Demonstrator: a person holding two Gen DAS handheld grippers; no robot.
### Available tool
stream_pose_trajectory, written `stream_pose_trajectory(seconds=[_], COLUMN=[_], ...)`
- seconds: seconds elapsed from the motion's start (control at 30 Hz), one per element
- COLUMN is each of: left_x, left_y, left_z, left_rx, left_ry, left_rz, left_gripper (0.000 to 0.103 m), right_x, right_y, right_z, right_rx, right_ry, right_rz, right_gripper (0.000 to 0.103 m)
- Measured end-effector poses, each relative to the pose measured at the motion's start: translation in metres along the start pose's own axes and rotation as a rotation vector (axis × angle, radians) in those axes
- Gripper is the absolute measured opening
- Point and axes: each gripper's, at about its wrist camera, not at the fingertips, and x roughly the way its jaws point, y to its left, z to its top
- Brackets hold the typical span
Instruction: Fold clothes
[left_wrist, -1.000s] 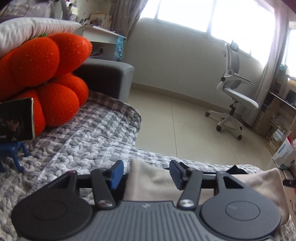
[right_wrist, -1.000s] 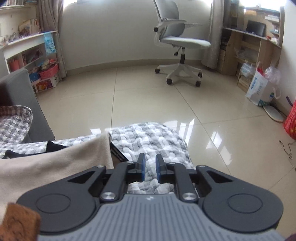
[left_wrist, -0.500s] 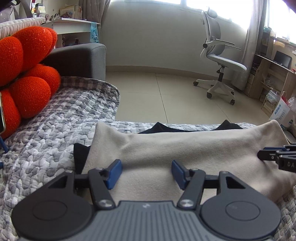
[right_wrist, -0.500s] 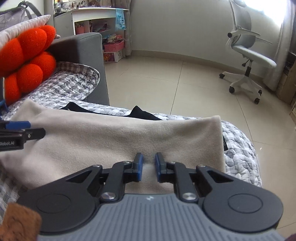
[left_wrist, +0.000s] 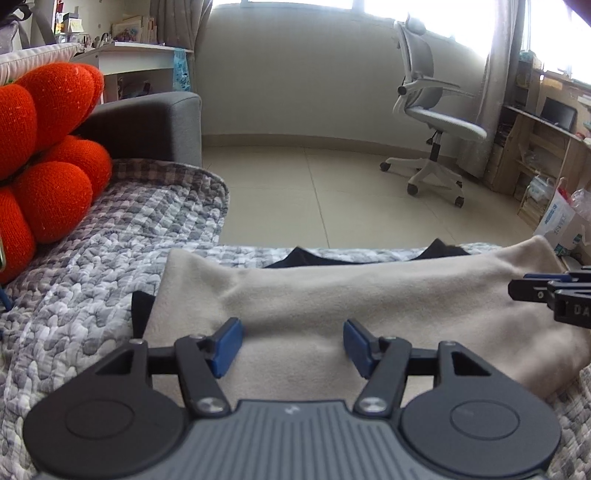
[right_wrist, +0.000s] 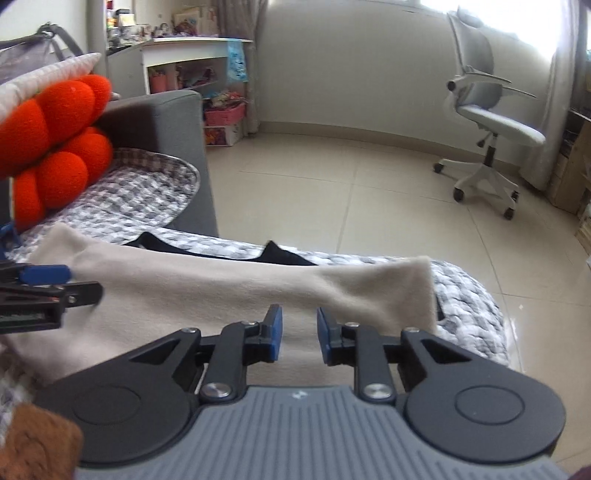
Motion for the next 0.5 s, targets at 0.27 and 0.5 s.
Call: stream_pose_trajectory(seconds=[0.27,0.5], left_x=[-0.002,-0.002], left_y=[0.012,0.017], left_z=[0.002,0.002], left_rx=[-0.017,-0.026], left_ry=[0.002,0.009], left_rz=[0.024,0.032], left_gripper=[0.063,0.063], right_x=[0.000,0.001], right_y=[0.014,0.013], right_z=[0.000,0.000], right_rx=[-0.061,-0.045], right_ry=[-0.007,0.003], right_rz=[0.029,0.031], right_gripper=[0.029,0.032])
